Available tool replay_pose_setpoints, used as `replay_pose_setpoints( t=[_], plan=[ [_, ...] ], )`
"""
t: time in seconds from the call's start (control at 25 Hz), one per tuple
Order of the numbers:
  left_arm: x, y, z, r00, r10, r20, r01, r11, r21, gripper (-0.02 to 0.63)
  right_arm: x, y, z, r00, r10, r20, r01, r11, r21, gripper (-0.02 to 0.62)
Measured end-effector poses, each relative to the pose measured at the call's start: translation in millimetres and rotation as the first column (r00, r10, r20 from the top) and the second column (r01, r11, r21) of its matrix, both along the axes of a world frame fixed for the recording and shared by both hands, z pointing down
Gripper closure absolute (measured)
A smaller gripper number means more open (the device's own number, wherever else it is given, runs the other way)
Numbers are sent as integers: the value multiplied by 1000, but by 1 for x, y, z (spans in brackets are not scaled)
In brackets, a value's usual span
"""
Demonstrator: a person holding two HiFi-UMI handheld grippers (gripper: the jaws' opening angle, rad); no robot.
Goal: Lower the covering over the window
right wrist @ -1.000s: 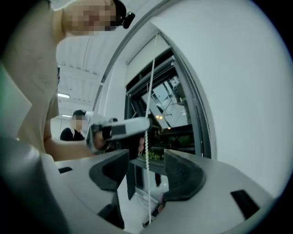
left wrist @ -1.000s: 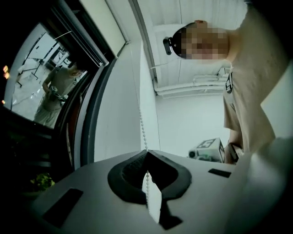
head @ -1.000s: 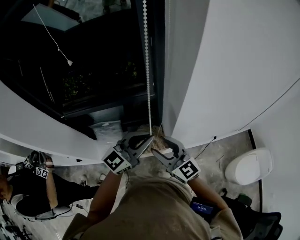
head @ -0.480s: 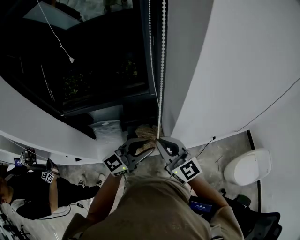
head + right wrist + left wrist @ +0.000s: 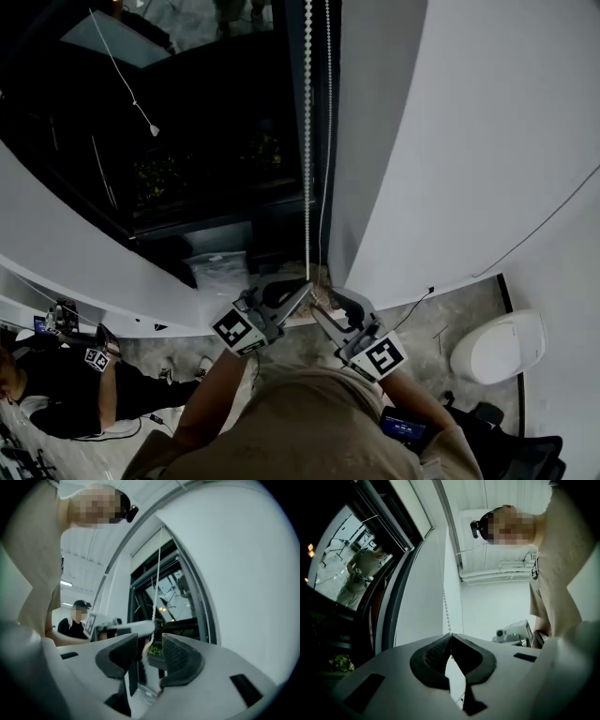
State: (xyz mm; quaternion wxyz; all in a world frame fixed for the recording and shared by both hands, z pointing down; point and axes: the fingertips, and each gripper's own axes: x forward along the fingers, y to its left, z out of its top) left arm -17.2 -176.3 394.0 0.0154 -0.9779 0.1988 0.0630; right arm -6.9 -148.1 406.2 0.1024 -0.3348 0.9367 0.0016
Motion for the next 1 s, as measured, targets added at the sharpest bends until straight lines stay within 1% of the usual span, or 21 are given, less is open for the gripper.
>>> replay_pose_setpoints(
  t=[0.08, 0.12, 0.2, 0.24, 0.28, 0.32, 0.36, 0.4, 0.52, 0.6, 0.64, 0.68, 0.72, 0.8, 0.84, 0.92, 0.96, 1.0],
  plan=[
    [3, 6, 13, 999, 15, 37, -15, 1000, -7, 586, 10, -5, -18, 999, 34, 35, -34, 999, 17, 451],
    [7, 11, 23, 997, 32, 64, -31, 999, -16, 588, 11, -6, -23, 999, 40, 29, -40, 999, 27, 451],
    [15, 24, 47, 991, 66, 116, -60, 997, -54, 588, 10, -8, -27, 999, 47, -13, -46, 998, 44, 454],
    [18, 30, 59, 988, 77, 131, -67, 995, -76, 588, 9, -8, -25, 998, 51, -46, -49, 998, 48, 476],
    [18, 34, 70, 987, 81, 137, -69, 994, -90, 588, 7, -8, -23, 995, 54, -82, -50, 997, 51, 519],
    [16, 36, 79, 987, 80, 136, -67, 993, -97, 588, 5, -9, -19, 992, 57, -114, -51, 997, 53, 540],
    [14, 38, 84, 988, 77, 132, -64, 993, -100, 588, 3, -9, -16, 989, 57, -135, -50, 997, 56, 545],
    [12, 39, 86, 989, 75, 129, -62, 993, -103, 588, 2, -10, -14, 989, 54, -140, -47, 997, 55, 559],
    [10, 41, 89, 988, 82, 132, -65, 990, -123, 589, -1, -6, -21, 995, 21, -93, -16, 998, 57, 560],
    [11, 38, 88, 990, 79, 120, -62, 988, -140, 589, -3, -2, -27, 998, -10, -64, 14, 998, 61, 560],
    [11, 37, 87, 990, 77, 115, -61, 988, -145, 589, -5, -1, -28, 998, -25, -65, 28, 998, 58, 546],
    [13, 36, 88, 990, 82, 115, -65, 987, -146, 589, -8, -1, -26, 997, -36, -74, 40, 998, 54, 517],
    [16, 37, 89, 989, 94, 117, -76, 987, -144, 589, -10, -2, -23, 995, -39, -88, 44, 998, 53, 506],
    [24, 43, 88, 985, 123, 118, -106, 985, -135, 589, -10, -6, -17, 993, -5, -121, 12, 998, 59, 506],
    [29, 46, 86, 984, 131, 119, -115, 984, -133, 589, -9, -8, -15, 991, 23, -130, -15, 998, 60, 552],
    [32, 49, 85, 984, 123, 127, -106, 986, -130, 588, -5, -11, -13, 990, 54, -127, -49, 998, 40, 581],
    [30, 48, 83, 987, 108, 117, -93, 988, -125, 588, -3, -12, -12, 991, 62, -123, -59, 998, 30, 584],
    [25, 45, 77, 993, 91, 81, -81, 989, -120, 588, 0, -14, -9, 990, 72, -125, -69, 997, 24, 586]
  ],
)
